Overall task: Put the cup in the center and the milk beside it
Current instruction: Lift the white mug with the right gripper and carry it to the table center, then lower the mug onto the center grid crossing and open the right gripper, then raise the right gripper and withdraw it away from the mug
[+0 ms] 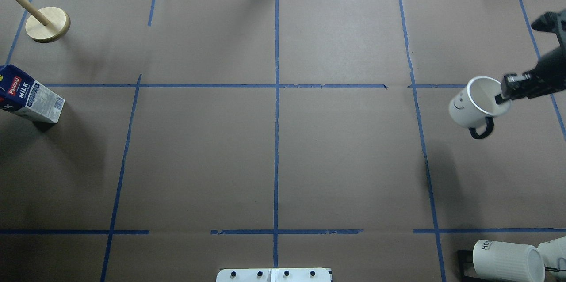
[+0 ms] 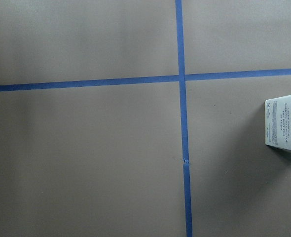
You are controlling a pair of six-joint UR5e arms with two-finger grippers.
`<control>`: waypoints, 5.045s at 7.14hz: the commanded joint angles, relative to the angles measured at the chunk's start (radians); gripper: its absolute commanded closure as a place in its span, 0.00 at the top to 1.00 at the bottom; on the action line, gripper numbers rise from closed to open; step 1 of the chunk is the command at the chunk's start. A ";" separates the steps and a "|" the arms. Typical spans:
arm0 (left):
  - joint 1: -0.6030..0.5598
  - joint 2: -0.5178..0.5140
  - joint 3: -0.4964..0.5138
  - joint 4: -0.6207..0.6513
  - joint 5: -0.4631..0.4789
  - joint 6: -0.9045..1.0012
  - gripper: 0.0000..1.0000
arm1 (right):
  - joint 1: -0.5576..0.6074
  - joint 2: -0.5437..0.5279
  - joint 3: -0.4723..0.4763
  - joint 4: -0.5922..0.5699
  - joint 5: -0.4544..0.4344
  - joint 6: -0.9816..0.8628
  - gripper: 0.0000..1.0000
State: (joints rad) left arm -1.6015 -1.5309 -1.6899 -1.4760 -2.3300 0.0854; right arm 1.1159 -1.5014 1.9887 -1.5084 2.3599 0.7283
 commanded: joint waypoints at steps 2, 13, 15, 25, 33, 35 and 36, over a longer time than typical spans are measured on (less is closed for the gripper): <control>0.000 0.000 -0.013 0.002 0.000 -0.001 1.00 | -0.231 0.295 0.003 -0.111 -0.106 0.402 0.00; -0.002 0.000 -0.016 0.002 0.001 -0.001 1.00 | -0.493 0.710 -0.516 0.020 -0.387 0.803 0.00; 0.000 0.001 -0.019 0.002 0.001 -0.003 1.00 | -0.496 0.687 -0.499 0.020 -0.386 0.801 0.01; -0.005 0.003 -0.077 0.003 0.001 -0.003 1.00 | -0.486 0.658 -0.409 0.016 -0.396 0.800 0.99; 0.201 -0.009 -0.317 -0.083 0.005 -0.407 1.00 | -0.181 0.431 0.042 -0.234 -0.303 0.355 0.99; 0.253 -0.027 -0.225 -0.222 0.006 -0.491 1.00 | -0.081 0.333 0.076 -0.233 -0.196 0.208 0.99; 0.277 -0.061 -0.188 -0.222 0.012 -0.513 1.00 | -0.065 0.314 0.078 -0.230 -0.192 0.180 0.99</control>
State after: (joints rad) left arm -1.3564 -1.5619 -1.9255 -1.6676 -2.3231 -0.3897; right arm 1.0178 -1.1502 2.0550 -1.7395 2.1457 0.9645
